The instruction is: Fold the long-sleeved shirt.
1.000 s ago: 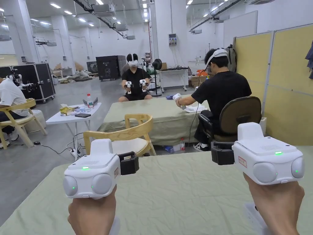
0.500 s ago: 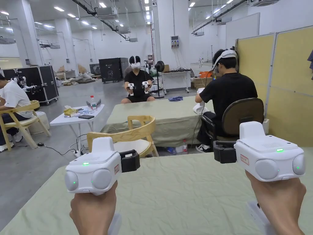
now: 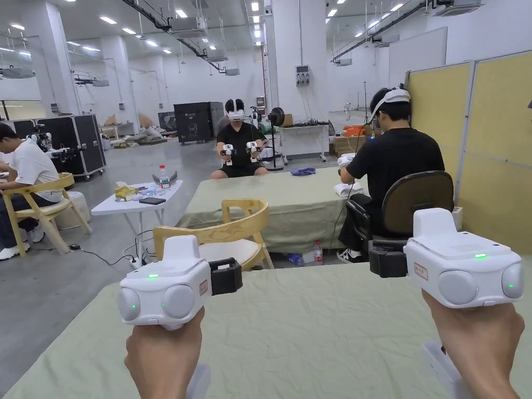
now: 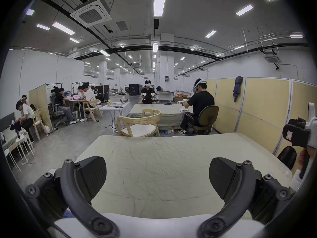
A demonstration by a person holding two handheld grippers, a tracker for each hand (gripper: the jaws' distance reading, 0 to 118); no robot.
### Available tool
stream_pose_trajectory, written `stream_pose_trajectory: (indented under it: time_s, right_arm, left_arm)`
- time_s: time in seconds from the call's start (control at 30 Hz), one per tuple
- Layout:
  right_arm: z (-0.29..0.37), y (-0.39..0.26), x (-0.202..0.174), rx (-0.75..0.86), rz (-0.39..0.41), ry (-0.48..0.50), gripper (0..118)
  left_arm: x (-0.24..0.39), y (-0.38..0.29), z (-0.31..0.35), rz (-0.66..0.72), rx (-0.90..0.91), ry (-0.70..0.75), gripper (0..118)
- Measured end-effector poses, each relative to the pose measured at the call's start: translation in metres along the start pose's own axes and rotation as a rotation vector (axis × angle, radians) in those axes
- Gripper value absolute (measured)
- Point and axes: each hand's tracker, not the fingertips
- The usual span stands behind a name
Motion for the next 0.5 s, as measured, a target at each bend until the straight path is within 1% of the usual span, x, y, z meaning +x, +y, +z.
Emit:
stream_pose_trajectory:
  time_s: [0.5]
  right_arm:
    - [-0.0020, -0.0054, 0.0026, -0.012, -0.009, -0.005, 118]
  left_arm:
    - [-0.0010, -0.0022, -0.0028, 0.011, -0.002, -0.005, 118]
